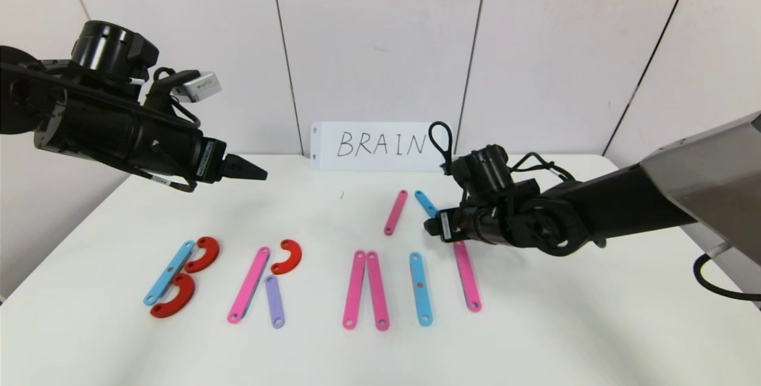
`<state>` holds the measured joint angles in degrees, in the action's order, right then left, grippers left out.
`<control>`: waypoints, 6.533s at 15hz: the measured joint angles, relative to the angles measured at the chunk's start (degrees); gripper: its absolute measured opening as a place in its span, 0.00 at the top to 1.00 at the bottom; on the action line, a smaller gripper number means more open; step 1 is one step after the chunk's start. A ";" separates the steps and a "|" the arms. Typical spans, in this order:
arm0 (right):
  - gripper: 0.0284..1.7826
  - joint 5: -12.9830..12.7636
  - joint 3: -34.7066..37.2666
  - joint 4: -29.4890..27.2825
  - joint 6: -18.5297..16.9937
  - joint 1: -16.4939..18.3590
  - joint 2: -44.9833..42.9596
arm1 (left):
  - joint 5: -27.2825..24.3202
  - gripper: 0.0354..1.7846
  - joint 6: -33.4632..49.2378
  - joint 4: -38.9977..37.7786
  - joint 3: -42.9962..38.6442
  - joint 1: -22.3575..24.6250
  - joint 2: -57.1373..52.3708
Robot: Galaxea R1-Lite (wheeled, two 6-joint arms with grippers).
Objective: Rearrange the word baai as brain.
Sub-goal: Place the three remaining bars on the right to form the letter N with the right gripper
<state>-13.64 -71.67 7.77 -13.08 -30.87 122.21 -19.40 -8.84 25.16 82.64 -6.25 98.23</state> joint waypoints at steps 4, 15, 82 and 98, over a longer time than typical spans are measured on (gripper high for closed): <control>0.03 2.21 -5.17 -0.02 3.72 0.96 3.86 | 0.00 0.03 -0.02 -0.05 -0.01 0.13 0.00; 0.08 5.60 -10.52 0.13 4.13 2.38 8.89 | 0.00 0.03 -0.09 0.02 -0.01 0.28 0.00; 0.09 24.99 30.27 14.20 14.81 11.74 -13.99 | -0.04 0.03 -0.23 0.17 -0.23 0.28 -0.35; 0.03 24.55 18.48 13.34 11.92 7.94 -6.19 | -0.04 0.03 -0.22 0.20 -0.21 0.33 -0.49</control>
<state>10.91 -53.19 21.10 -1.16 -22.93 116.02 -19.43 -9.06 25.36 82.43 -5.92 97.74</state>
